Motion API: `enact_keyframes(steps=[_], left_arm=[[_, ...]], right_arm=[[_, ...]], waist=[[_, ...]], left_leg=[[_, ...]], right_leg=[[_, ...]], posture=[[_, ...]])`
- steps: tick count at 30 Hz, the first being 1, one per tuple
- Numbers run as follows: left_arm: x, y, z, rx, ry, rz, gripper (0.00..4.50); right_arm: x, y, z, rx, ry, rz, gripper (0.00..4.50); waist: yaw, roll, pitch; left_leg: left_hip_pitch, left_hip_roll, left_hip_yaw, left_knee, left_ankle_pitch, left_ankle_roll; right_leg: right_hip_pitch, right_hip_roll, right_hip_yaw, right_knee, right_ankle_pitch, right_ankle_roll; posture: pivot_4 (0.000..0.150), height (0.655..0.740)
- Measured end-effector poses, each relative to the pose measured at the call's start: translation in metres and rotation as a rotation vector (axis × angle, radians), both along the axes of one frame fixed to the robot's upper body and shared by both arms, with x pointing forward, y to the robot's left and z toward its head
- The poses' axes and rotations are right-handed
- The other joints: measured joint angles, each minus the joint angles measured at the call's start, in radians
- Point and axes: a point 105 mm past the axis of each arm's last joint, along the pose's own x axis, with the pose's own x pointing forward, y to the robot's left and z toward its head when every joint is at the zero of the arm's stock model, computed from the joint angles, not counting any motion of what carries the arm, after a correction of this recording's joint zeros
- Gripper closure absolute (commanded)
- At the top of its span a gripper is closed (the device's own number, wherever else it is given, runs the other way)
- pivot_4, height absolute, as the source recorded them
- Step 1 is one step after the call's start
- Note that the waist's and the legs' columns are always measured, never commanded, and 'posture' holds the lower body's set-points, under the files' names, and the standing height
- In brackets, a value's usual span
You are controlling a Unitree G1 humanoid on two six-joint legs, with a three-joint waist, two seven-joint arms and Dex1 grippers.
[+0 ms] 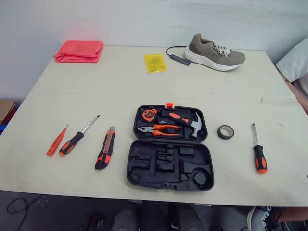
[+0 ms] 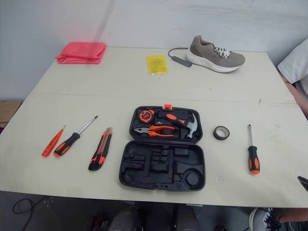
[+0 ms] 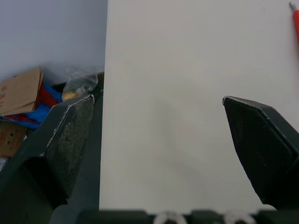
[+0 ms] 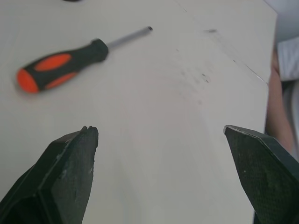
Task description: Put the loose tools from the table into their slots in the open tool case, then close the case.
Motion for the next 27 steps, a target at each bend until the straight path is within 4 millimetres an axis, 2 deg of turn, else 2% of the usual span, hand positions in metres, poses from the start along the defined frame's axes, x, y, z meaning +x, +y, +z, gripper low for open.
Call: enact_keyframes(steps=[2, 6, 11, 15, 19, 21, 22, 27], left_arm=[[0.006, -0.004, 0.001, 0.003, -0.015, -0.027, 0.01], [0.018, -0.017, 0.001, 0.009, -0.024, -0.101, 0.01], [0.04, -0.05, 0.005, -0.001, -0.02, -0.252, 0.01], [0.049, -0.078, 0.002, -0.111, 0.075, -0.317, 0.01], [0.055, -0.112, -0.001, -0.166, 0.185, -0.362, 0.01], [0.062, -0.131, -0.006, -0.164, 0.244, -0.367, 0.01], [0.065, -0.142, -0.009, -0.162, 0.265, -0.378, 0.01], [0.075, -0.17, -0.026, -0.185, 0.36, -0.385, 0.01]], right_arm=[[0.004, 0.0, 0.002, -0.007, -0.022, 0.004, 0.0], [0.029, 0.02, 0.01, 0.061, -0.097, 0.058, 0.0], [0.068, 0.075, 0.021, 0.172, -0.176, 0.229, 0.0], [0.09, 0.129, 0.044, 0.32, -0.299, 0.357, 0.0], [0.093, 0.175, 0.056, 0.38, -0.327, 0.526, 0.0], [0.091, 0.206, 0.059, 0.407, -0.341, 0.663, 0.0], [0.088, 0.22, 0.059, 0.415, -0.35, 0.725, 0.0], [0.078, 0.26, 0.04, 0.397, -0.318, 0.916, 0.0]], waist=[[-0.001, -0.001, 0.0], [-0.012, 0.0, -0.001], [-0.021, 0.0, -0.001], [-0.017, 0.001, 0.0], [-0.011, 0.0, 0.0], [-0.009, 0.0, 0.0], [-0.008, 0.0, -0.001], [-0.011, -0.001, -0.001]], left_leg=[[0.001, 0.0, -0.001, -0.002, 0.002, -0.002], [0.002, 0.0, -0.001, -0.007, 0.005, -0.005], [0.002, 0.001, 0.0, -0.009, 0.009, -0.002], [0.001, 0.001, 0.0, -0.008, 0.009, -0.002], [0.0, 0.001, -0.001, -0.008, 0.009, -0.002], [0.0, 0.0, -0.003, -0.007, 0.01, -0.001], [0.0, 0.0, -0.003, -0.007, 0.01, -0.001], [0.0, 0.0, -0.002, -0.007, 0.013, -0.007]], right_leg=[[0.0, 0.0, 0.0, 0.0, -0.001, -0.002], [0.0, 0.0, -0.001, 0.001, -0.001, -0.003], [-0.002, 0.003, -0.001, 0.003, -0.001, -0.003], [-0.003, 0.003, 0.0, 0.004, -0.001, -0.003], [-0.002, 0.003, 0.0, 0.003, -0.001, -0.003], [-0.001, 0.003, -0.001, 0.003, -0.001, -0.003], [-0.001, 0.003, -0.001, 0.003, -0.001, -0.003], [-0.001, 0.004, -0.001, 0.003, -0.001, -0.003]], posture=[[0.15, 0.74], [0.15, 0.74], [0.15, 0.74], [0.15, 0.74], [0.15, 0.74], [0.15, 0.74], [0.15, 0.74], [0.15, 0.74]])
